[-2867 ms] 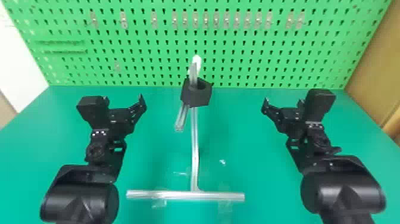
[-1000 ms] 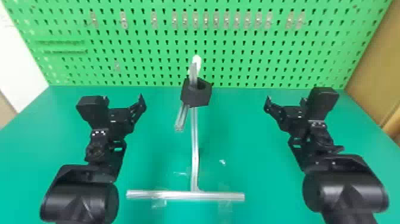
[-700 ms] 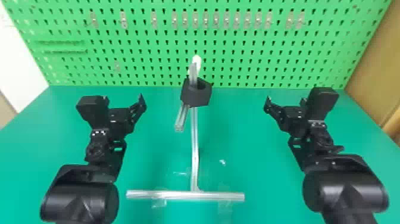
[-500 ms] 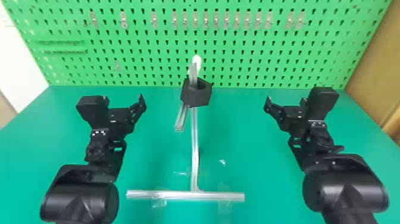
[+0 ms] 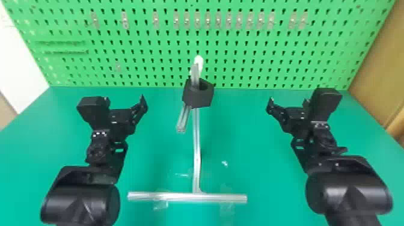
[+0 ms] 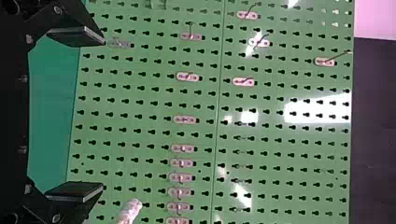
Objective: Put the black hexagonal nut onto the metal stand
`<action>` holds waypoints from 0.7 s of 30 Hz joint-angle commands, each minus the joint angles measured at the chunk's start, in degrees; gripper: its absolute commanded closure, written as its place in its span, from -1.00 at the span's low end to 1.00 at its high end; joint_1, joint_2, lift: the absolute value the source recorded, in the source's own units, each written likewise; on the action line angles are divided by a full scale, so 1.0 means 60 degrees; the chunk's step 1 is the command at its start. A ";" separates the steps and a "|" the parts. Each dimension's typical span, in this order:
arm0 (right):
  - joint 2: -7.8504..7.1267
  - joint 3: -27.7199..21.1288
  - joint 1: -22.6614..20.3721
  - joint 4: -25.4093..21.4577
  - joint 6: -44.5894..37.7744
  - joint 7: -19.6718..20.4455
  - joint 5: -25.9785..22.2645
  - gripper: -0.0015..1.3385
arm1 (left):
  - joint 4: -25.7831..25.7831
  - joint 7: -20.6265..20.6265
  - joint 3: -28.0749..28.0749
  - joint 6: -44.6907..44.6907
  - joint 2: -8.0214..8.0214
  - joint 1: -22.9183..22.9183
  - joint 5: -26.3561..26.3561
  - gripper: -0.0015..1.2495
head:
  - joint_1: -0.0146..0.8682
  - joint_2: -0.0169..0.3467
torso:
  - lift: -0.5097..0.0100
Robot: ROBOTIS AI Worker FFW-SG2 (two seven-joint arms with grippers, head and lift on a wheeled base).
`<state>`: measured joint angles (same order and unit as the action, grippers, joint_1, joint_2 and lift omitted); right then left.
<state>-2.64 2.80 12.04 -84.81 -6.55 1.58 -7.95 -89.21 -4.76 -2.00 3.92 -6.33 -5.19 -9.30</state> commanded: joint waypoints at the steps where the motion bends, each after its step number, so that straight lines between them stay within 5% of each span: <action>1: -0.0015 0.0016 0.0016 0.0000 -0.0022 0.0000 -0.0007 -0.81 | 0.0000 0.0002 -0.0003 0.0005 0.0000 0.0015 -0.0002 -0.71 | 0.60 -0.46 | 0.96; 21: -0.0073 0.0060 0.0030 -0.0088 -0.0007 0.0000 -0.0066 -0.81 | 0.0000 0.0002 0.0041 0.0005 0.0000 0.0030 -0.0061 -0.71 | 0.60 -0.46 | 0.96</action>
<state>-3.03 3.15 12.22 -85.12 -6.59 1.58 -8.27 -89.21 -4.75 -1.89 3.95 -6.33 -5.01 -9.57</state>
